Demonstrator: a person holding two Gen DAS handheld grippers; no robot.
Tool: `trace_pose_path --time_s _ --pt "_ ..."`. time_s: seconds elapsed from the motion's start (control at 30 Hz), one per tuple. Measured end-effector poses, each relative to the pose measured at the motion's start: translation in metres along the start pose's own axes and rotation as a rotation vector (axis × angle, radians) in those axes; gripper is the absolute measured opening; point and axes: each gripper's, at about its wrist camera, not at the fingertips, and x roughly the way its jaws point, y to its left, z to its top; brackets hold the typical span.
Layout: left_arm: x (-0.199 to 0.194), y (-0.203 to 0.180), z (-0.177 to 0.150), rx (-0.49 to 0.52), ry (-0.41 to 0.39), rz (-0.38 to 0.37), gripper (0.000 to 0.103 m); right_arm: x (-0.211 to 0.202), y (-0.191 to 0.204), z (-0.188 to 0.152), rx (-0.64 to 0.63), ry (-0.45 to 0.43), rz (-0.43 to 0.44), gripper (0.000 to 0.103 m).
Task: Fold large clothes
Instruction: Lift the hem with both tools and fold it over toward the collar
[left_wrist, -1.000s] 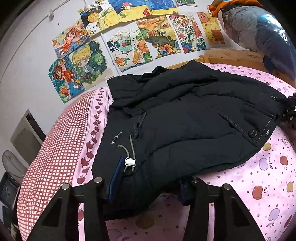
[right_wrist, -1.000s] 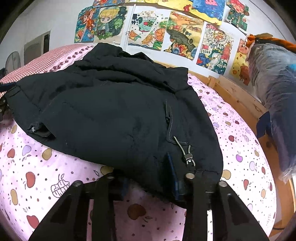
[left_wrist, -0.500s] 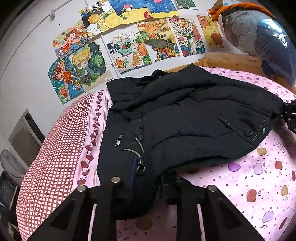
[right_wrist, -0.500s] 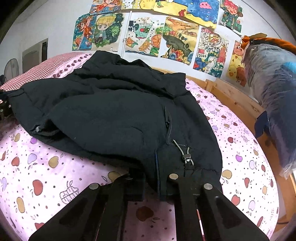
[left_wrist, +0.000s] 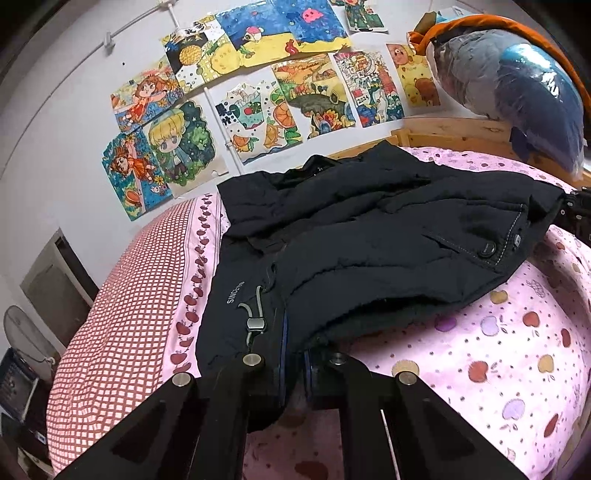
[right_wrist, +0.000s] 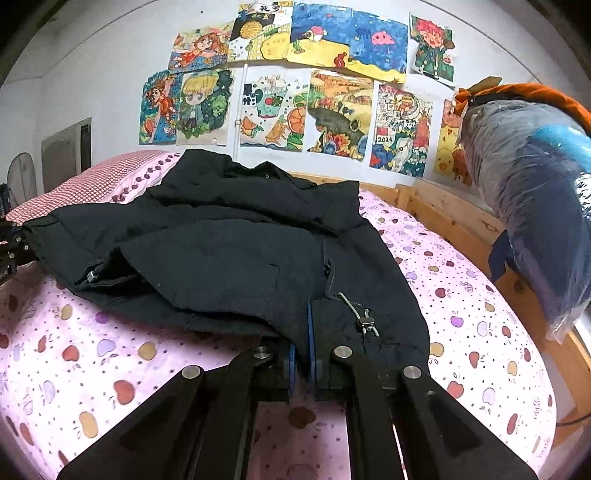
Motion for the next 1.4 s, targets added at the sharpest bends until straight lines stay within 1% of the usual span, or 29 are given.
trace_pose_path --time_s 0.23,0.37,0.5,0.57,0.63,0.77,0.97,1.13,1.23,1.4 --pt "-0.030 0.005 0.000 0.036 -0.035 -0.023 0.006 -0.034 -0.003 -0.005 0.008 -0.040 -0.010 0.004" --pt "-0.049 0.011 -0.001 0.064 -0.046 -0.039 0.006 -0.059 0.003 -0.003 -0.004 -0.074 -0.007 0.004" --pt "-0.053 0.020 0.007 0.093 -0.024 -0.062 0.006 -0.078 0.008 0.005 -0.016 -0.113 -0.004 0.004" --pt "-0.048 0.027 0.020 0.103 -0.001 -0.084 0.006 -0.080 0.008 0.013 -0.016 -0.124 0.002 0.004" --pt "-0.043 0.032 0.034 0.116 0.009 -0.096 0.006 -0.077 0.007 0.023 -0.019 -0.142 0.008 0.004" --pt "-0.033 0.041 0.070 0.135 0.024 -0.093 0.006 -0.067 0.006 0.049 -0.034 -0.177 0.021 0.004" --pt "-0.009 0.053 0.118 0.171 0.022 -0.030 0.006 -0.042 0.000 0.105 -0.077 -0.197 0.036 0.004" --pt "0.021 0.066 0.151 0.107 0.027 -0.021 0.006 -0.010 -0.003 0.148 -0.116 -0.187 0.038 0.004" --pt "0.037 0.071 0.163 0.089 0.003 -0.002 0.006 0.006 -0.005 0.164 -0.126 -0.182 0.042 0.004" --pt "0.064 0.076 0.177 0.034 -0.066 0.048 0.006 0.039 -0.008 0.190 -0.134 -0.171 0.043 0.004"
